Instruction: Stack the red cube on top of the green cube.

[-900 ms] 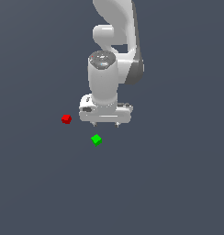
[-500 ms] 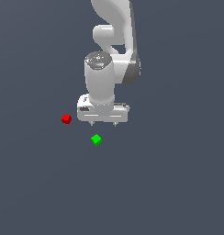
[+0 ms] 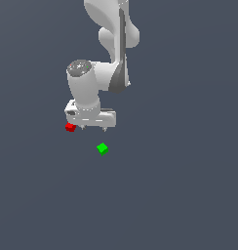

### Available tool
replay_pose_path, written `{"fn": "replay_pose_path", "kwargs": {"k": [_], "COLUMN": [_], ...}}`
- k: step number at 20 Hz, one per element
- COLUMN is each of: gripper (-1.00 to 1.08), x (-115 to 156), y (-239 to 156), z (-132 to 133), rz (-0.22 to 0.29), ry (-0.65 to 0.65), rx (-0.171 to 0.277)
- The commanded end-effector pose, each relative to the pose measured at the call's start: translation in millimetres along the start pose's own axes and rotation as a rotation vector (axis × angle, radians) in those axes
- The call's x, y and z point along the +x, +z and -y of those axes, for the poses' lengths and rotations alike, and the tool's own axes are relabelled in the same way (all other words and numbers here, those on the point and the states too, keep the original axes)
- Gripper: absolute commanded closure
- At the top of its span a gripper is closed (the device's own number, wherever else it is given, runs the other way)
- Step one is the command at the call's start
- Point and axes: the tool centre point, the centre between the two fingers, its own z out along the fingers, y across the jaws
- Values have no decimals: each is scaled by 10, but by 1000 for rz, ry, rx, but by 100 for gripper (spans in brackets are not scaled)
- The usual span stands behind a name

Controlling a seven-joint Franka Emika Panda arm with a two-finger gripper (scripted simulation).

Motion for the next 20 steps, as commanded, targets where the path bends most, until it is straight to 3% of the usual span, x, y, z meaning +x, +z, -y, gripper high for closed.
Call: {"fn": "replay_pose_path", "kwargs": {"k": [1,11,20], "gripper": [-92,-92,-92], "x": [-151,-696,-890], "y": [120,549,709], "z": [-312,-1383,-1767], "rz": [2,10,13], "ry": [21,89,113], "rx": [0,1,3]}}
